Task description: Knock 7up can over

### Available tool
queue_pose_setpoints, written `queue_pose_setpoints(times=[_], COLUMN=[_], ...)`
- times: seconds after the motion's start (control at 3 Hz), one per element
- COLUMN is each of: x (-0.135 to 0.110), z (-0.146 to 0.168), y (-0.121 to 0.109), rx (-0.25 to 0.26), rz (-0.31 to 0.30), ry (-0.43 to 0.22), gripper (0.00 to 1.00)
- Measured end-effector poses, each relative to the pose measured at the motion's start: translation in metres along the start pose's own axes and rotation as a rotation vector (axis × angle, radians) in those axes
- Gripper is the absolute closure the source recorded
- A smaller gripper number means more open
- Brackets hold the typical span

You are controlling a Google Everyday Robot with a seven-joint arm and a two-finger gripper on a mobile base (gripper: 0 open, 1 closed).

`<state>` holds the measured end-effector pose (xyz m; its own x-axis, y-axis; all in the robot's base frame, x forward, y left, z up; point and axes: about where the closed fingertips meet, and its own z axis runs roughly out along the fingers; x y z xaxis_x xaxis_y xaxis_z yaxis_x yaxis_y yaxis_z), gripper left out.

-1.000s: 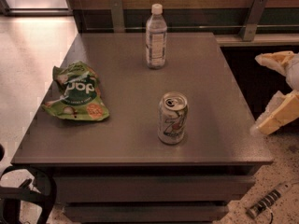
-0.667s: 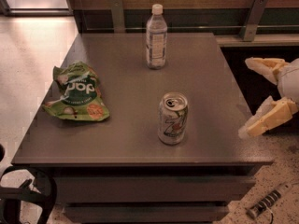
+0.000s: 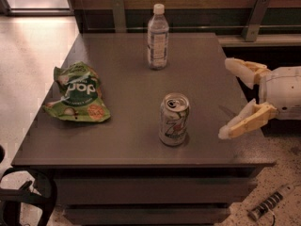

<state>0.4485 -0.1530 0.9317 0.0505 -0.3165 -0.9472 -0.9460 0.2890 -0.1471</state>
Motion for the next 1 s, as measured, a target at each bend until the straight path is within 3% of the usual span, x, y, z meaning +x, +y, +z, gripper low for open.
queue_pose_setpoints(times=[0.33,1.0], x=[-0.007,0.003], z=[0.021,0.061], y=[0.01,0.025], rx=[-0.026,-0.035], rz=[0.008,0.02], ry=[-0.08,-0.062], gripper=[0.0,0.0])
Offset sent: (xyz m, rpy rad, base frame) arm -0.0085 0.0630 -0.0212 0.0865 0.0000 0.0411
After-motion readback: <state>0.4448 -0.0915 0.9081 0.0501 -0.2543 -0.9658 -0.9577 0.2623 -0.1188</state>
